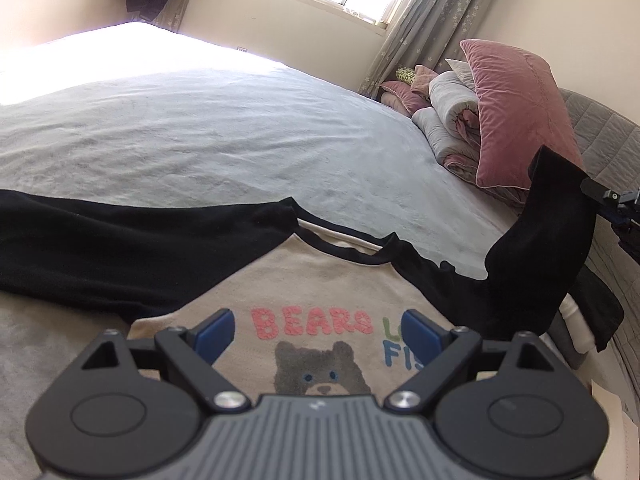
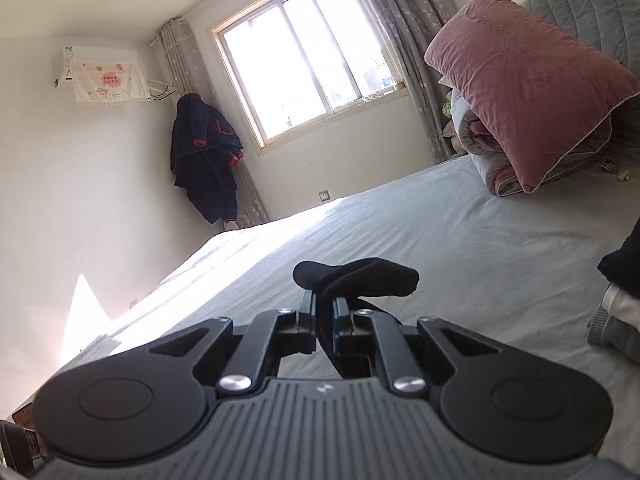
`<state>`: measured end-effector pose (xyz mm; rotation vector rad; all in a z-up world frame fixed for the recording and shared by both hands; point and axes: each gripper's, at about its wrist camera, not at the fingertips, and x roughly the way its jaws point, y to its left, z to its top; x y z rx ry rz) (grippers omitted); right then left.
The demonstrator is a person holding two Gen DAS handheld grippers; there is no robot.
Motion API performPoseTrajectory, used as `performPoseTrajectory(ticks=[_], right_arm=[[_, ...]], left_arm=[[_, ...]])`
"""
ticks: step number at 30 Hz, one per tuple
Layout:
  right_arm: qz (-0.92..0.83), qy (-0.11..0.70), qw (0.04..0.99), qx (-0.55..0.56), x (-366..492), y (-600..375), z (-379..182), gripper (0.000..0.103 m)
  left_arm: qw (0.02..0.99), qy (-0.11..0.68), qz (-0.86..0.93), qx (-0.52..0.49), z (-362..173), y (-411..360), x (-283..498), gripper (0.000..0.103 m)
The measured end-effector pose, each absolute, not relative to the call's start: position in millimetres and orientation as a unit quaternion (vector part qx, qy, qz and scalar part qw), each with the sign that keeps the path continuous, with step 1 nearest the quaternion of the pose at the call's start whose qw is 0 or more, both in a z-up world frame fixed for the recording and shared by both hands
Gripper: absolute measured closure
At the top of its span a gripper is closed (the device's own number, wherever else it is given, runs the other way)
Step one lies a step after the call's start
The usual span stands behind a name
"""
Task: Fold clothes
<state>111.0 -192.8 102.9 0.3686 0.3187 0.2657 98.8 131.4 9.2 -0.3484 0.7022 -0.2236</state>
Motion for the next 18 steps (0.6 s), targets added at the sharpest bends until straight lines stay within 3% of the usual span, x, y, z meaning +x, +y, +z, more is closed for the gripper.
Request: performPoseTrajectory(ticks=[18], right_arm=[[0.133,0.312,0.934,0.111,95,-48,29,0.093]], left_arm=[[0.892,0.360,-0.123,-0.246,-6,174,87,0.013]])
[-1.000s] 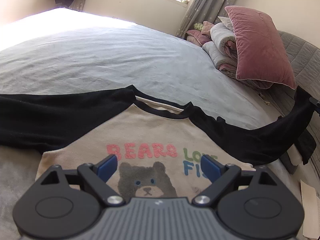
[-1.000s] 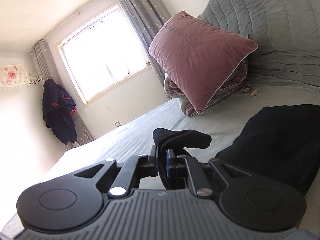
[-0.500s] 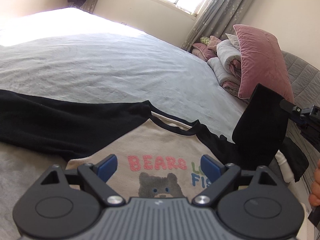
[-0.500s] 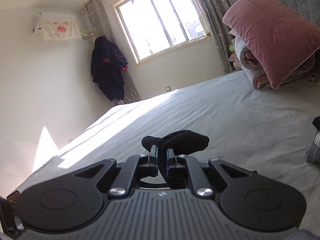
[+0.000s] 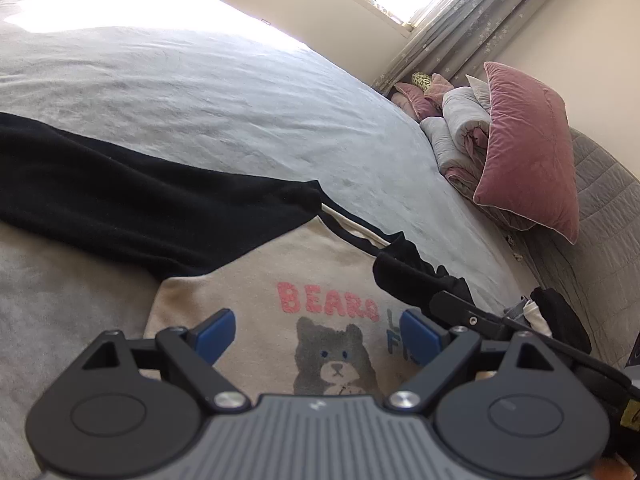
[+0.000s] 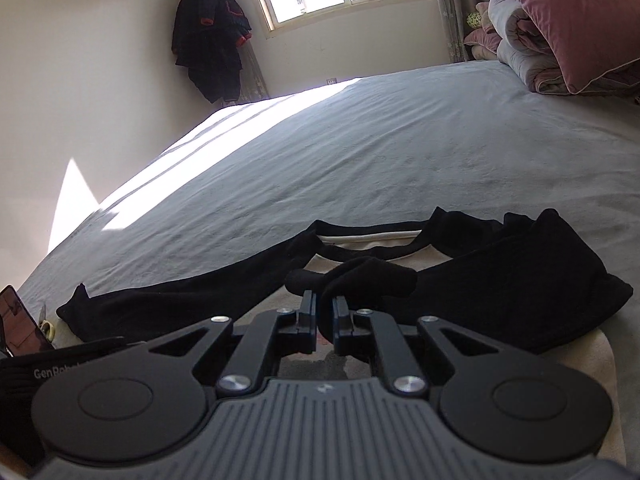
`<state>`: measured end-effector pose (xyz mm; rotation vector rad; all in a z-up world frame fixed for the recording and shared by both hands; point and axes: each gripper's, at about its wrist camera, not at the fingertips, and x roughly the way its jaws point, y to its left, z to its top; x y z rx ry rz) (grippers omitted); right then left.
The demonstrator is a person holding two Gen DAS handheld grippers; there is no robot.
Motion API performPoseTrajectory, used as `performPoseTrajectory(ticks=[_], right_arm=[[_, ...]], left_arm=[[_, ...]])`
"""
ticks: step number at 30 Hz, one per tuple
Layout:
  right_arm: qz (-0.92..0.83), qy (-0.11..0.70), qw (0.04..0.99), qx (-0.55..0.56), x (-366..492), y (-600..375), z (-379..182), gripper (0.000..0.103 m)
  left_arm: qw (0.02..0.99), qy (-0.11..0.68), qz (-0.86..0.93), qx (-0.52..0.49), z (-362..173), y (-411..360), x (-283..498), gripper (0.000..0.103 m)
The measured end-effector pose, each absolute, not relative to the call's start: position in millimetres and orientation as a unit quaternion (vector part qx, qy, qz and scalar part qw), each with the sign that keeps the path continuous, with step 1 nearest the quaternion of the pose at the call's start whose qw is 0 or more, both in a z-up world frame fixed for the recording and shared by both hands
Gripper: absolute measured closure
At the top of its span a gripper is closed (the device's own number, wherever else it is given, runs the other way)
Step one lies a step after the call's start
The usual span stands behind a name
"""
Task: Fold clothes
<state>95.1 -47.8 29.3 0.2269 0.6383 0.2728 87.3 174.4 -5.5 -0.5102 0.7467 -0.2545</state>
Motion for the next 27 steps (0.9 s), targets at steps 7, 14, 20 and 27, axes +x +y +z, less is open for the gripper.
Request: performPoseTrajectory(ticks=[7,14,20,27], right_arm=[[0.136,0.351,0.923,0.077,64,-18,32,0.087],[0.122,0.344,0.930,0.040,54,-12,51,0.065],[0.145,0.349,0.925,0.032,67,-17,46,0.055],[0.162,0.367,0.912,0.084,85,-52,18,0.054]], left_arm=[[0.898,0.338,-0.161,-0.230,-17,185,71,0.016],[0.874,0.313,-0.196,-0.315,-13,197,74,0.016],[0.869,0.325,-0.175,-0.329,-24,205,79,0.016],[0.873,0.348,-0.163,-0.300,-40,192,88,0.016]])
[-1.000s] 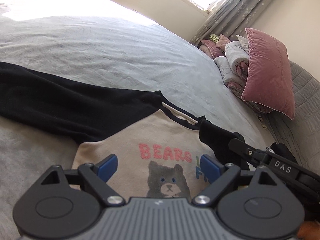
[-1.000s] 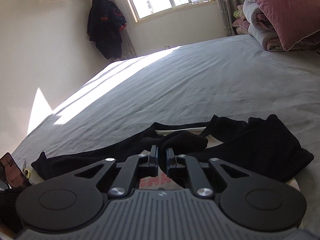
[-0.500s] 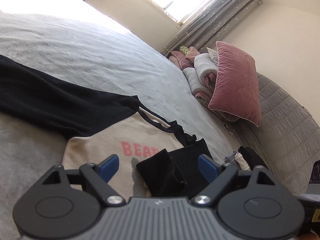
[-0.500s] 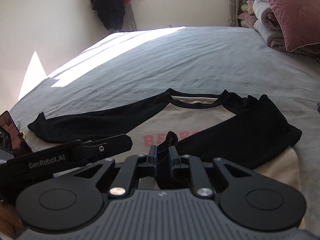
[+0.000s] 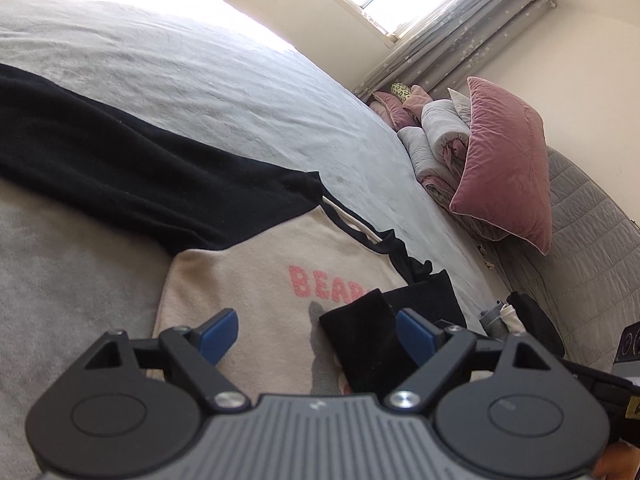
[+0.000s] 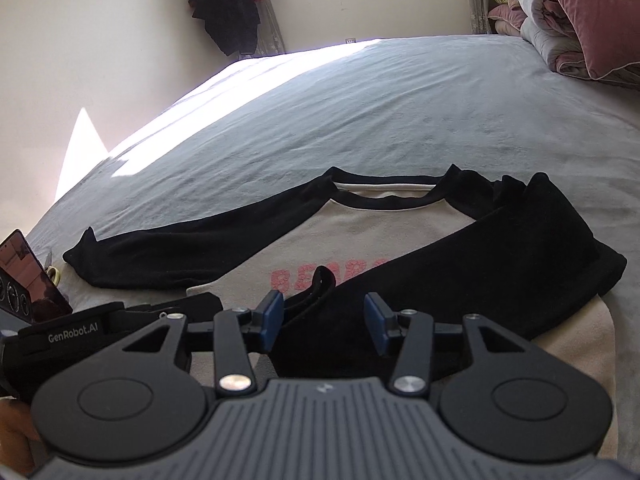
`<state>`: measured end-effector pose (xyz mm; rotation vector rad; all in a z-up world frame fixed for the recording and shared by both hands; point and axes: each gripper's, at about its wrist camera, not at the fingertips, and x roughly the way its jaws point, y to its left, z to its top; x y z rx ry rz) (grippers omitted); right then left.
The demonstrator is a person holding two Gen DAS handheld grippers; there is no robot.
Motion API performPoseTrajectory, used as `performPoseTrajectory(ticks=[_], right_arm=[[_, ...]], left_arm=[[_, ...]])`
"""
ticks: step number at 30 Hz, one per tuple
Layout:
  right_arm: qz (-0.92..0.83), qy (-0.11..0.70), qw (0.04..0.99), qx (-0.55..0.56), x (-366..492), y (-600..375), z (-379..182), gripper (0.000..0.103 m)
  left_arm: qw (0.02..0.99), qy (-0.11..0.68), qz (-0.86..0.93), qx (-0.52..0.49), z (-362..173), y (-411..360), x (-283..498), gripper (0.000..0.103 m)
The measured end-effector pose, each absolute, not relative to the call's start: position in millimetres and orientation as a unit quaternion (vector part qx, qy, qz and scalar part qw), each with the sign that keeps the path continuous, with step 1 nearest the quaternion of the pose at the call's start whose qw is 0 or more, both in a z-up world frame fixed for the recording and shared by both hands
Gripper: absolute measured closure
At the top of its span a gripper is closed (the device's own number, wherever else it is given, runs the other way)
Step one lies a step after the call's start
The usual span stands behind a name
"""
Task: Fold clothes
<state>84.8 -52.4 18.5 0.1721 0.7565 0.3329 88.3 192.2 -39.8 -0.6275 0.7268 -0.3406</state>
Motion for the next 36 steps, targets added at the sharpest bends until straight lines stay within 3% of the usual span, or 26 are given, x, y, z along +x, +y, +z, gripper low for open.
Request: performPoseTrajectory(ticks=[4,9,21,23,25,27,32,36], right_arm=[[0.146,0.361,0.914,0.110,86,-93,10,0.054],[0.117,0.344,0.921,0.140,87,-140,-2,0.054],[0.079,0.380,0.910,0.148,101,-145,3,0.054],[0.079,0.378,0.911,0.146,100,-145,6,0.054],[0.080,0.380,0.909,0.150,98,-146,6,0.053],[0.083,0.385,0.906,0.155,97,-148,7,0.053],[0.090,0.389,0.904,0.154,95,-148,9,0.052],[0.087,0.393,0.902,0.156,94,-148,8,0.049]], left_arm=[[0.869,0.350,-0.165,-0.307,-40,178,96,0.017],[0.899,0.325,-0.160,-0.246,-27,150,83,0.017],[0.932,0.326,-0.103,-0.121,-28,81,57,0.017],[0.939,0.321,-0.071,-0.100,-29,78,57,0.023],[0.945,0.312,-0.041,-0.087,-29,79,55,0.041],[0.946,0.306,-0.025,-0.100,-28,87,52,0.052],[0.943,0.296,-0.022,-0.153,-28,111,40,0.054],[0.932,0.306,-0.037,-0.192,-38,126,39,0.046]])
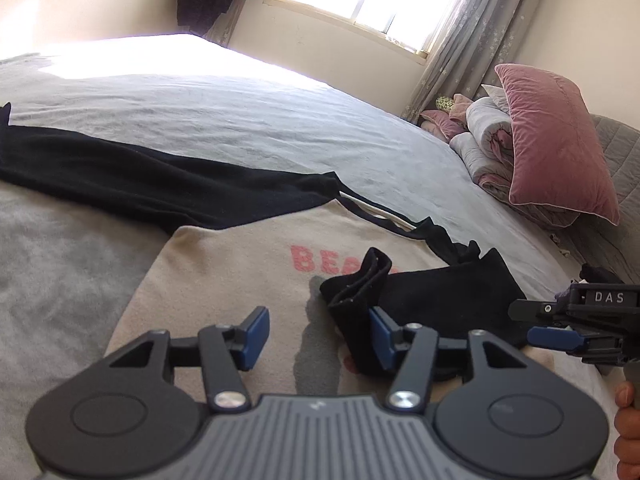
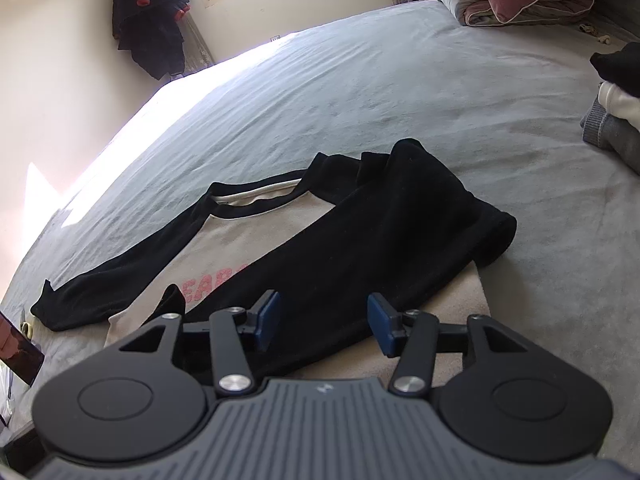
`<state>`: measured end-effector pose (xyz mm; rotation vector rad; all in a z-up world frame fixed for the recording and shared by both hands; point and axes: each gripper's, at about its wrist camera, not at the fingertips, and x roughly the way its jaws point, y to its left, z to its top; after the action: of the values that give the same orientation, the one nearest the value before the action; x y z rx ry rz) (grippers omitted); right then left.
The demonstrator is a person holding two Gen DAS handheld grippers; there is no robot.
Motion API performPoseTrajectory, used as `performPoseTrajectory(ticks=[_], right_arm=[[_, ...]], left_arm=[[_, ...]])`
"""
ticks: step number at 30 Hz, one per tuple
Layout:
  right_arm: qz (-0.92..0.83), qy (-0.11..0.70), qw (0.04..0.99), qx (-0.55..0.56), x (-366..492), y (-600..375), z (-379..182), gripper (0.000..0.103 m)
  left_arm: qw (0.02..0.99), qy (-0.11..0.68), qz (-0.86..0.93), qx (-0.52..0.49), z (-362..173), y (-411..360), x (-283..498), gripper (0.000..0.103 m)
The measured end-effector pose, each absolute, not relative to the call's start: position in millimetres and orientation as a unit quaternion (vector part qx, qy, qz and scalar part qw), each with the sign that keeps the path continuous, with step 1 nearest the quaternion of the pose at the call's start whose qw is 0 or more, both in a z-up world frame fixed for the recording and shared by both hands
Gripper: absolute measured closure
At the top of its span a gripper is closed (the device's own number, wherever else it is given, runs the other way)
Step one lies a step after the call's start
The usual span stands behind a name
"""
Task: Fold clothes
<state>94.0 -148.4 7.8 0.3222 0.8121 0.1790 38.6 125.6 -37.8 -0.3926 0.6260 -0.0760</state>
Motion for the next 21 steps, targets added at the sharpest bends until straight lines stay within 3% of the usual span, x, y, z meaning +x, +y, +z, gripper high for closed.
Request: performPoseTrajectory(ticks=[10,21], right_arm=[[0.061,0.414,0.895,0.154,105,-151,-9,0.047],[0.060,0.426,0.890,0.155,106,-146,-17,0.046]], left_arm=[[0.898,0.318,-0.042,-0.301,-46,152,51,0.047],[0.902,0.321,-0.028,-0.287,-44,159,51,0.058]])
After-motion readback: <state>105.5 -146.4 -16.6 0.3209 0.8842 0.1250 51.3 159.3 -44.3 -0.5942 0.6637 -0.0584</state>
